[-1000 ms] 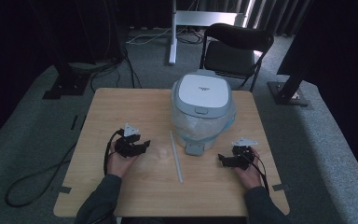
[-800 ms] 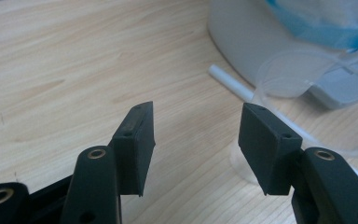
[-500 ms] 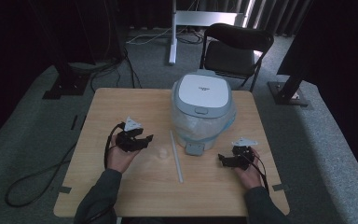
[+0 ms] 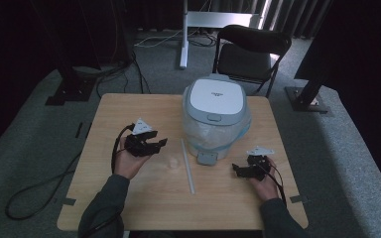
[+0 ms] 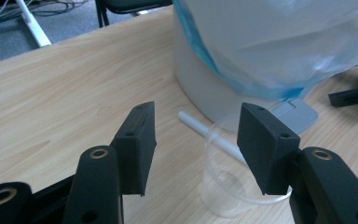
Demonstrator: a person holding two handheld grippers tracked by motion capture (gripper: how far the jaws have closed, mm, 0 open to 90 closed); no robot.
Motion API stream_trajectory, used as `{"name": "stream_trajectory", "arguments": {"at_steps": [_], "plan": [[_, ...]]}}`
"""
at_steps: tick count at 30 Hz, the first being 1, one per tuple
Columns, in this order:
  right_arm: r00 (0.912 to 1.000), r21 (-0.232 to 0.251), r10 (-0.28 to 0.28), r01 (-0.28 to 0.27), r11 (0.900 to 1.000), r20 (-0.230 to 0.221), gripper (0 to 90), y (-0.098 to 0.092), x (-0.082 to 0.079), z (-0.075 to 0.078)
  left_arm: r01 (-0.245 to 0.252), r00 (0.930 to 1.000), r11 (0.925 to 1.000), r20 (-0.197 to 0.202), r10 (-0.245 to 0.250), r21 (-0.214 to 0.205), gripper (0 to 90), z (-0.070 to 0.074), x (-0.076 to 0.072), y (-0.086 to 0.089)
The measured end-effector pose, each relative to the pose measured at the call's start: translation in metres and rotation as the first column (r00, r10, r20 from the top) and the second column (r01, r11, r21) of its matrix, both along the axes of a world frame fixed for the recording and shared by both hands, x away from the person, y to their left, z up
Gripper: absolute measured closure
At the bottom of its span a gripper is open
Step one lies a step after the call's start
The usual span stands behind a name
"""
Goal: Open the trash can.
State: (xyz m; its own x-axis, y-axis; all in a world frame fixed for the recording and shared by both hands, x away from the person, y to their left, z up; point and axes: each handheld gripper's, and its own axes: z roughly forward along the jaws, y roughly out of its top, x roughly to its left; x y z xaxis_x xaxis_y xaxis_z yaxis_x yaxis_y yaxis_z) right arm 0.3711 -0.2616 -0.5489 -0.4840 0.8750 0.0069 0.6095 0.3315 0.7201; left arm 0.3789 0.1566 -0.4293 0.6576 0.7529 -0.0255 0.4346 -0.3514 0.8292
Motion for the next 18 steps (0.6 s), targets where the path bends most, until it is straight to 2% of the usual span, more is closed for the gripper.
{"name": "stream_trajectory", "arguments": {"at_steps": [9,18], "plan": [[1.0000,0.000,-0.001,0.001,1.0000,0.000,11.5,0.000,0.000,0.000,0.051,0.9985,0.9987,0.019,-0.051,0.011,50.8,0.009,-0.002,-0.006],[1.0000,0.000,-0.002,0.002,1.0000,0.000,11.5,0.000,0.000,0.000,0.075,0.9962,0.9967,0.041,-0.076,0.030,55.6,0.022,-0.004,-0.012]]}}
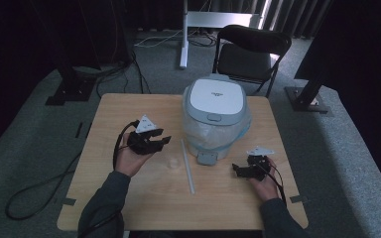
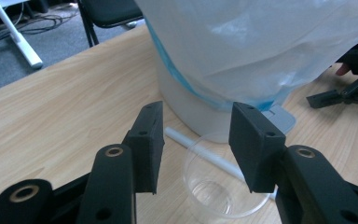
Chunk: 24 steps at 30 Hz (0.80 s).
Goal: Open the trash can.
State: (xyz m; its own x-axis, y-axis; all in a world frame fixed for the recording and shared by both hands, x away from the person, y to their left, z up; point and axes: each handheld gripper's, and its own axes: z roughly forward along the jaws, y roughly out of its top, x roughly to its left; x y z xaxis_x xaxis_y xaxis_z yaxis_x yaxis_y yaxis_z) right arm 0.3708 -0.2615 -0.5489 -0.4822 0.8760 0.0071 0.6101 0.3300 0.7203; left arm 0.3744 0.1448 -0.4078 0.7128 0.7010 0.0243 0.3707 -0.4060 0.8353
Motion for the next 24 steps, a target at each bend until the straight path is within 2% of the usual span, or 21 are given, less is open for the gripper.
{"name": "stream_trajectory", "arguments": {"at_steps": [15,19,24], "plan": [[1.0000,-0.001,0.000,0.000,1.0000,-0.001,11.5,0.000,0.000,0.000,0.054,0.9984,0.9985,0.018,-0.054,0.012,58.8,0.018,-0.002,-0.011],[1.0000,-0.001,0.001,-0.001,1.0000,0.000,11.5,0.000,0.000,0.000,0.071,0.9973,0.9975,0.022,-0.070,-0.003,60.3,0.025,-0.001,-0.013],[1.0000,-0.001,0.001,-0.001,1.0000,0.000,11.5,0.000,0.000,0.000,0.084,0.9957,0.9964,0.037,-0.084,0.002,61.9,0.032,-0.001,-0.018]]}}
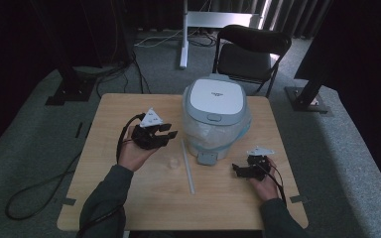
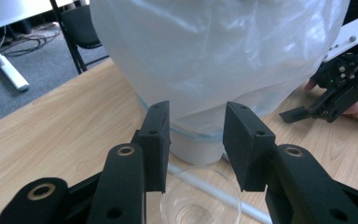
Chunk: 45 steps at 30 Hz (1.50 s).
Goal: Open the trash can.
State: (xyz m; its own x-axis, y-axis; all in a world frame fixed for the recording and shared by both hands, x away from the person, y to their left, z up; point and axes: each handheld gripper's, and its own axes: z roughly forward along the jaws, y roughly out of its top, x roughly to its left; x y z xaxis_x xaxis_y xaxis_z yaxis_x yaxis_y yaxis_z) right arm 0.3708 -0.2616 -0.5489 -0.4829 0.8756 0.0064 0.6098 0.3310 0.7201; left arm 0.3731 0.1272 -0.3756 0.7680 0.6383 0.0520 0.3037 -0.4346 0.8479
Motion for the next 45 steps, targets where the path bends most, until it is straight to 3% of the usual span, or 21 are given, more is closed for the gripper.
{"name": "stream_trajectory", "arguments": {"at_steps": [26,36,45], "plan": [[1.0000,0.000,0.000,0.000,1.0000,0.000,11.5,0.000,0.000,0.000,0.087,0.9960,0.9962,0.023,-0.087,-0.010,74.6,0.021,-0.002,-0.014],[1.0000,0.000,0.000,0.000,1.0000,0.000,11.5,0.000,0.000,0.000,0.091,0.9949,0.9956,0.044,-0.090,-0.021,81.1,0.028,-0.003,-0.018],[1.0000,0.000,0.000,0.000,1.0000,0.000,11.5,0.000,0.000,0.000,0.099,0.9938,0.9950,0.050,-0.099,-0.008,89.0,0.032,-0.002,-0.023]]}}
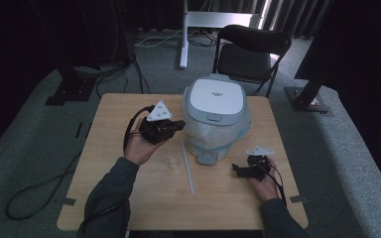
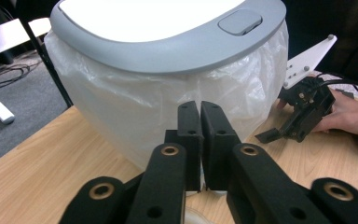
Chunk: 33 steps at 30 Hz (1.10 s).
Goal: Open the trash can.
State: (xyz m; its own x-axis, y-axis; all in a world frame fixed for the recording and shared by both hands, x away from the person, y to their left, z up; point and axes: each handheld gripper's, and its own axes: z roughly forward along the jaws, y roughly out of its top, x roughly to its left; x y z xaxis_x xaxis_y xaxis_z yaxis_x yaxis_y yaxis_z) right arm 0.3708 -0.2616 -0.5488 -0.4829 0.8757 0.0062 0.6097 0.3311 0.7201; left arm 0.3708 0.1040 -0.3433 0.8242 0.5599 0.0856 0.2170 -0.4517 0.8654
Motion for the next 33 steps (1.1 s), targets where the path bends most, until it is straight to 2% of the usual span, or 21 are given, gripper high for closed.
{"name": "stream_trajectory", "arguments": {"at_steps": [5,27,33], "plan": [[1.0000,0.000,0.000,0.000,1.0000,0.000,11.5,0.000,0.000,0.000,0.008,1.0000,0.9999,0.005,-0.008,0.015,89.7,0.003,0.000,-0.004],[1.0000,-0.001,0.001,-0.001,1.0000,0.000,11.5,0.000,0.000,0.000,0.040,0.9982,0.9992,0.044,-0.040,0.006,89.7,0.023,0.003,-0.025],[1.0000,0.000,0.000,0.000,1.0000,0.000,11.5,0.000,0.000,0.000,0.045,0.9981,0.9990,0.041,-0.045,-0.003,89.7,0.024,0.008,-0.033]]}}
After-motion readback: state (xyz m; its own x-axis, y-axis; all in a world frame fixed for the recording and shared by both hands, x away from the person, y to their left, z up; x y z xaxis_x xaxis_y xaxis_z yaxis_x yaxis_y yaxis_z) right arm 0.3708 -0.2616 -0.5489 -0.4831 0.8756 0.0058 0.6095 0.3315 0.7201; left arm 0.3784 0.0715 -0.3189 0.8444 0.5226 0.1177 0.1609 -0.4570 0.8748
